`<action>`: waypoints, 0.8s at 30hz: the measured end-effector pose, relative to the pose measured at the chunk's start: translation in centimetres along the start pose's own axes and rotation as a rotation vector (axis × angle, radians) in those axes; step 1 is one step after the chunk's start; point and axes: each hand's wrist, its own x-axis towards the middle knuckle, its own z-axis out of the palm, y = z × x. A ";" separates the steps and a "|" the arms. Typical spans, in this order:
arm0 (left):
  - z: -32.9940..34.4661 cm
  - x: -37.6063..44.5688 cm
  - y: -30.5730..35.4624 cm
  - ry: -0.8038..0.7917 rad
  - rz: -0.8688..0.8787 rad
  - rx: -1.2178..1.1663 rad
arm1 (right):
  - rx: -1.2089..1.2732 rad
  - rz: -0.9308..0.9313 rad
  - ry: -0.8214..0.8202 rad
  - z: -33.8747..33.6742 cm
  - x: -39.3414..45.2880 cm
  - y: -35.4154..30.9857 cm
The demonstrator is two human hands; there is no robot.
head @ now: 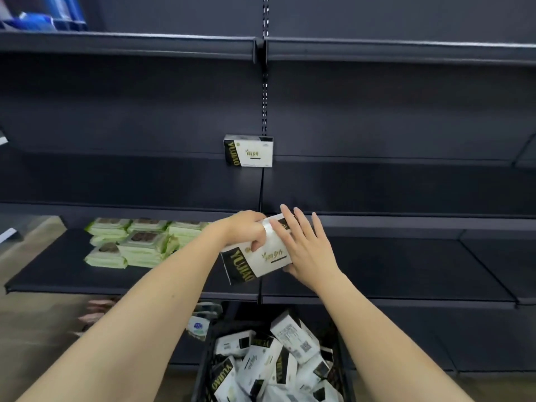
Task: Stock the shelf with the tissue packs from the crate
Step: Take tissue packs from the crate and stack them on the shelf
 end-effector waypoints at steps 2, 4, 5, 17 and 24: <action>-1.2 0.0 0.5 -0.005 0.026 0.007 | -0.012 0.019 0.040 -0.4 1.0 0.3; -2.3 0.0 0.7 0.000 0.043 0.017 | -0.005 0.032 0.084 -0.4 2.0 0.5; -2.8 0.1 0.8 0.006 0.050 0.026 | 0.006 0.037 0.101 -0.4 2.4 0.5; -8.5 1.7 -1.3 0.414 0.210 0.328 | 0.044 0.244 0.178 -0.3 8.3 0.6; -9.7 2.8 -5.3 0.502 0.279 0.718 | 0.058 0.299 0.148 1.0 12.1 0.6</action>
